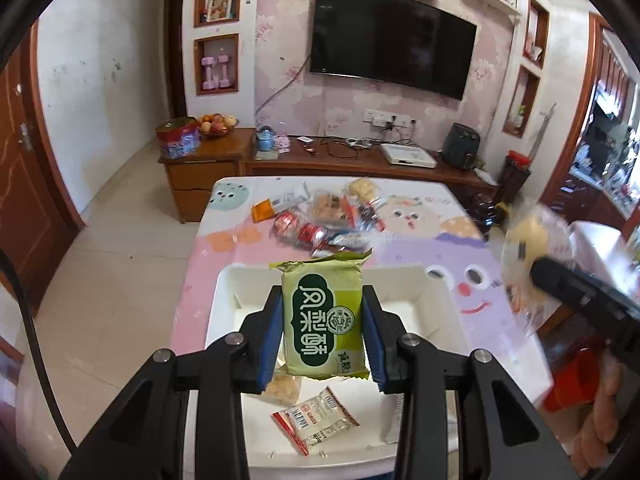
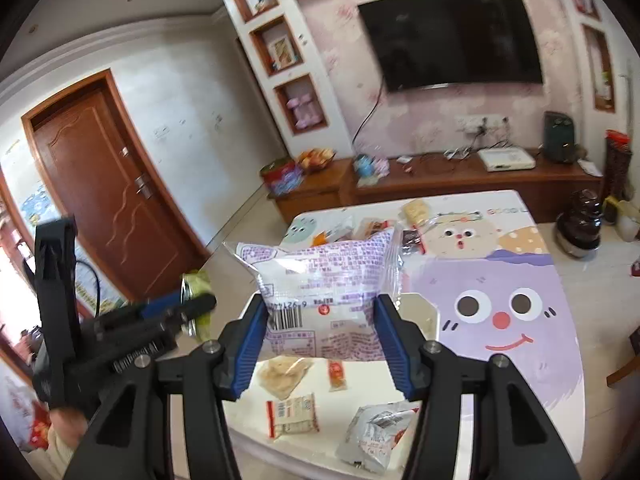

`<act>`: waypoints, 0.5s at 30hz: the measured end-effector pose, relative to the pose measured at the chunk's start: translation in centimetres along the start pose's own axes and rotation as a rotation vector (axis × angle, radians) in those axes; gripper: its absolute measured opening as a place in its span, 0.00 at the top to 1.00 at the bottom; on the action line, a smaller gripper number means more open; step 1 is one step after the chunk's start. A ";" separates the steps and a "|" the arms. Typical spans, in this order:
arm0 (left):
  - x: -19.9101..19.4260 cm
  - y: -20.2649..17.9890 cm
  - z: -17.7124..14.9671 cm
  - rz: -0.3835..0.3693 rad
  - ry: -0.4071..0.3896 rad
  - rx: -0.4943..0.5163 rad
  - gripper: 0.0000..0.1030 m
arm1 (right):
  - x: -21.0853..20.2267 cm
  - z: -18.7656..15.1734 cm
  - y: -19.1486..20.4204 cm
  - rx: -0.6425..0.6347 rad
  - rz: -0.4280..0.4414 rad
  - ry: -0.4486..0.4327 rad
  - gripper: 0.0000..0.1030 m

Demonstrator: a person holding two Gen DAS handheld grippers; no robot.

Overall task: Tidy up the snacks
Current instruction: 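Carry the green pack and printed bag over the white tray and open both tools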

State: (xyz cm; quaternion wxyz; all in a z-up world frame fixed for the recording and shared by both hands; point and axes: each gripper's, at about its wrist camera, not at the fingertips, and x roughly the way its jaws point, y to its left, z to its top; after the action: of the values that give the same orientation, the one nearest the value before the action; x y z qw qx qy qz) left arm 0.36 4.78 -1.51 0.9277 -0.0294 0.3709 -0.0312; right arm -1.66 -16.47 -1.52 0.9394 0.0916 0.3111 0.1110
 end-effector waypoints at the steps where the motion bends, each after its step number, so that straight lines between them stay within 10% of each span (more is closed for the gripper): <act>1: 0.6 -0.3 -0.8 0.020 0.006 0.002 0.66 | 0.6 -0.8 -0.1 0.008 -0.017 -0.004 0.47; 15: 7.1 -1.8 -6.5 0.031 0.213 -0.029 0.66 | 6.3 -5.5 -0.1 0.016 -0.121 0.161 0.46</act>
State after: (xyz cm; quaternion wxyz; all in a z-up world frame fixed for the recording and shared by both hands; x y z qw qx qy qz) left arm 0.99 2.21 -10.95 0.8829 -0.0337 0.4682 -0.0146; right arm -0.03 -14.36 -9.43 0.9156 0.0710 0.3915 0.0586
